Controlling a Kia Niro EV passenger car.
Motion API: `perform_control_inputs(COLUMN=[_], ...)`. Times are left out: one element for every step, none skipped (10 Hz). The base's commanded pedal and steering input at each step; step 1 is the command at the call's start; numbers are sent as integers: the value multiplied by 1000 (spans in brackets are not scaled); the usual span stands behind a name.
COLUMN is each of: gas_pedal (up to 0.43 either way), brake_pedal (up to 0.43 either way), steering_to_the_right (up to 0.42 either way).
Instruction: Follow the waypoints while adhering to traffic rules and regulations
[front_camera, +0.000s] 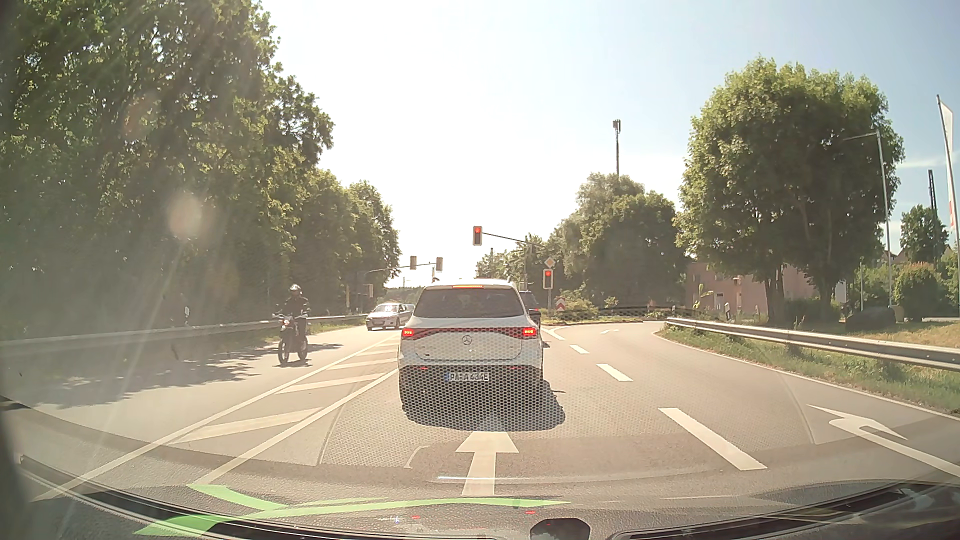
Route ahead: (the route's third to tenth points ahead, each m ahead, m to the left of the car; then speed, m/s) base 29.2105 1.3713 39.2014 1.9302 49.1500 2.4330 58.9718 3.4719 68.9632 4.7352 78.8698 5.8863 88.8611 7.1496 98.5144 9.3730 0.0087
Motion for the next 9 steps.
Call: perform_control_inputs(gas_pedal=[0,0,0,0,0,0,0,0,0], brake_pedal=[280,280,280,280,280,287,287,293,293], steering_to_the_right=[0,0,0,0,0,0,0,0,0])
